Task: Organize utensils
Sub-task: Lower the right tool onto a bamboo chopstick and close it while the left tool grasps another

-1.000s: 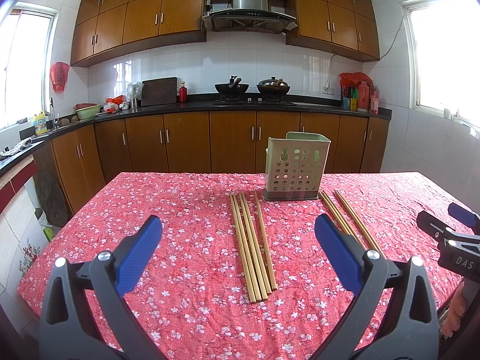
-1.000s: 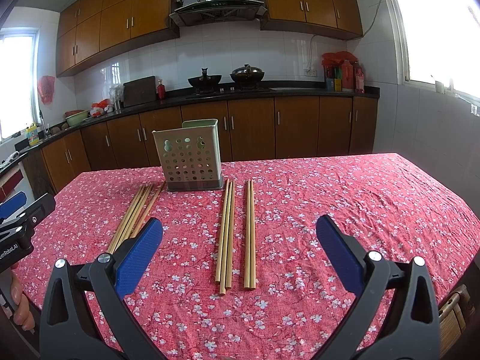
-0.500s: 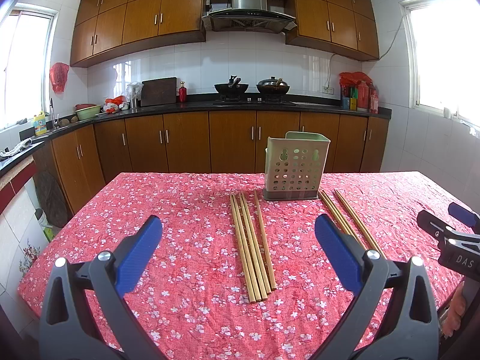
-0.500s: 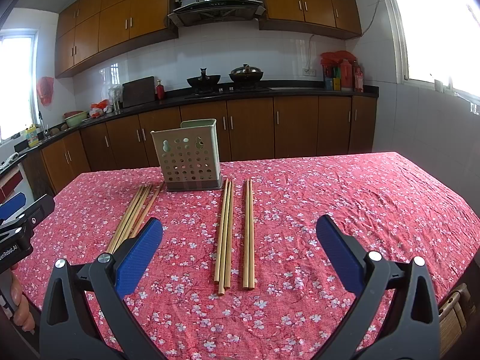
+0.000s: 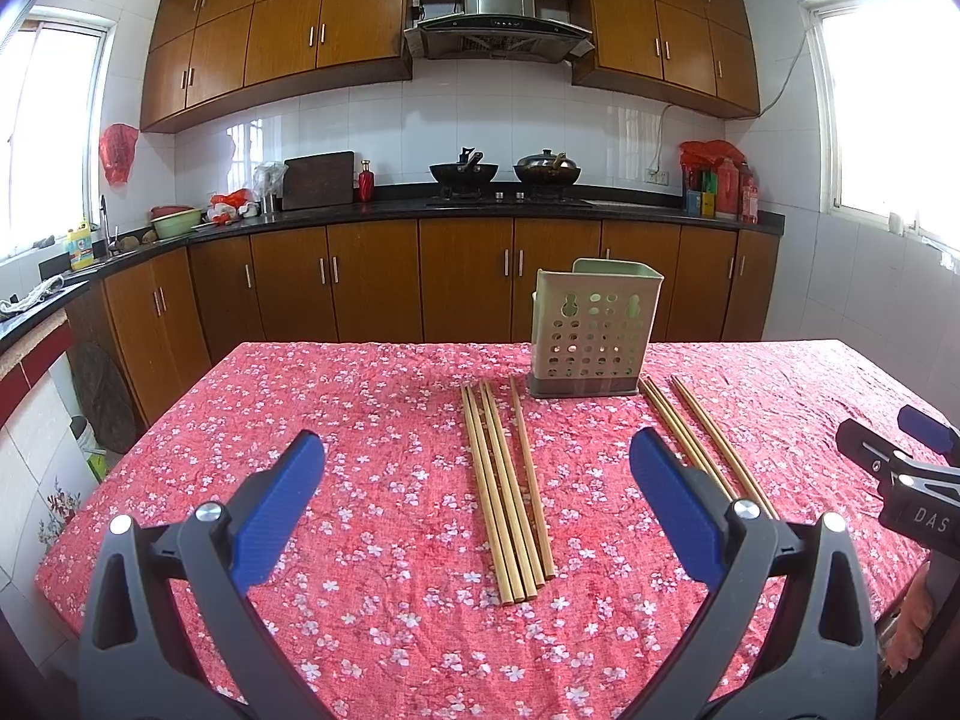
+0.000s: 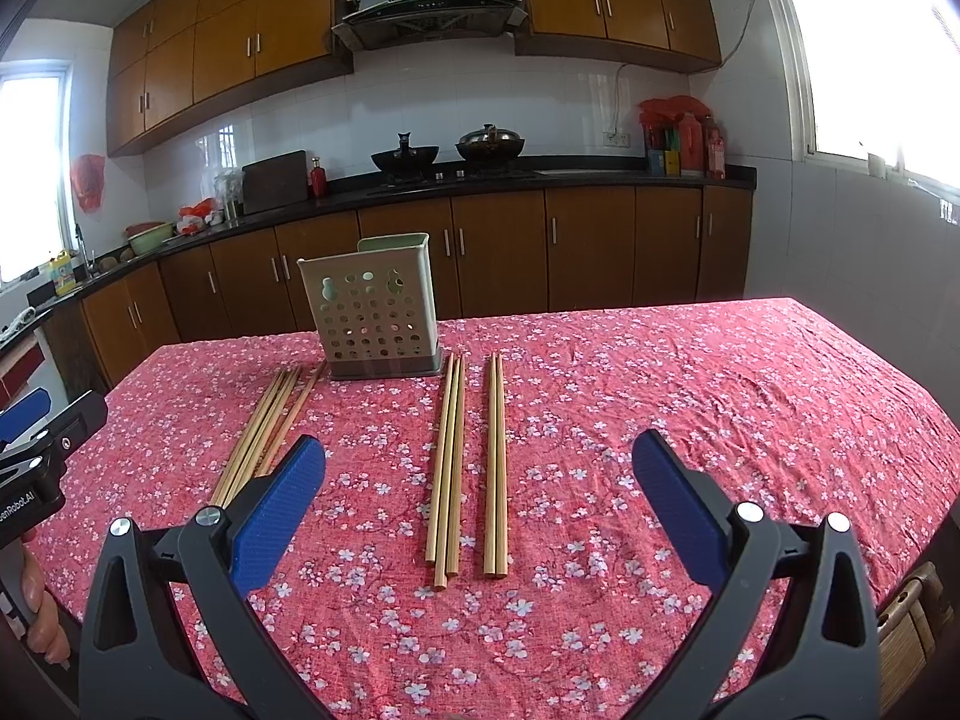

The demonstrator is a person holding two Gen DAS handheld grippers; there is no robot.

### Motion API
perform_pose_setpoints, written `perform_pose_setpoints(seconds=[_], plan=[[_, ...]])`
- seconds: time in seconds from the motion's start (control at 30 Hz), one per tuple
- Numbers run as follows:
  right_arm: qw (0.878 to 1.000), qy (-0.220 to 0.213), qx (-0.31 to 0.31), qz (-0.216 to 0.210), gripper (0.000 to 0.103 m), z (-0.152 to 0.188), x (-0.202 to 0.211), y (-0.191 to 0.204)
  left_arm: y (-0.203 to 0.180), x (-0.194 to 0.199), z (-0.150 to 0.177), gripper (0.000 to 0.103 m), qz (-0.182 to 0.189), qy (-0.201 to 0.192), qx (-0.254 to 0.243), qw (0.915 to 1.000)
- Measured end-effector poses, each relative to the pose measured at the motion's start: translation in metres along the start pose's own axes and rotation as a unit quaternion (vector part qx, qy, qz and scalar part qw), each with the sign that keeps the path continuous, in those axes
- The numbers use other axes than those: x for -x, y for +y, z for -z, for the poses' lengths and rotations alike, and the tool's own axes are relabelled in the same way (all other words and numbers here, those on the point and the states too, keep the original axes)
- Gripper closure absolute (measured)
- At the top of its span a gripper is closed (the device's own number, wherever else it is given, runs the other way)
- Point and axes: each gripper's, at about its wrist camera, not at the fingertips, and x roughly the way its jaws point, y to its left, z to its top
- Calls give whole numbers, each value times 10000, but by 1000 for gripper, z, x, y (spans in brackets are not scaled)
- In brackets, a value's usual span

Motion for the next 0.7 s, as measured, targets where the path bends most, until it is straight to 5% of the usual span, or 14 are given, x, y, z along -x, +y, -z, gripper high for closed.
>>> perform_pose_setpoints(seconds=[0.23,0.43,0.47,0.53,0.6,0.7], plan=[[9995,266,-139,-18,2,6,-22,-9,8,-21,6,4,-72,329,79,9994],[9938,950,-480,335,4,6,-60,-31,37,-58,9,4,-395,950,327,9942],[9925,1055,-482,391,7,6,-66,-33,42,-63,10,4,-445,1029,357,9931],[9884,1353,-491,487,35,5,-85,-38,51,-75,11,4,-559,1208,420,9902],[9849,1583,-555,426,51,7,-100,-44,61,-87,12,4,-605,1386,506,9872],[9779,1945,-743,185,67,10,-124,-48,69,-99,14,4,-613,1551,576,9843]])
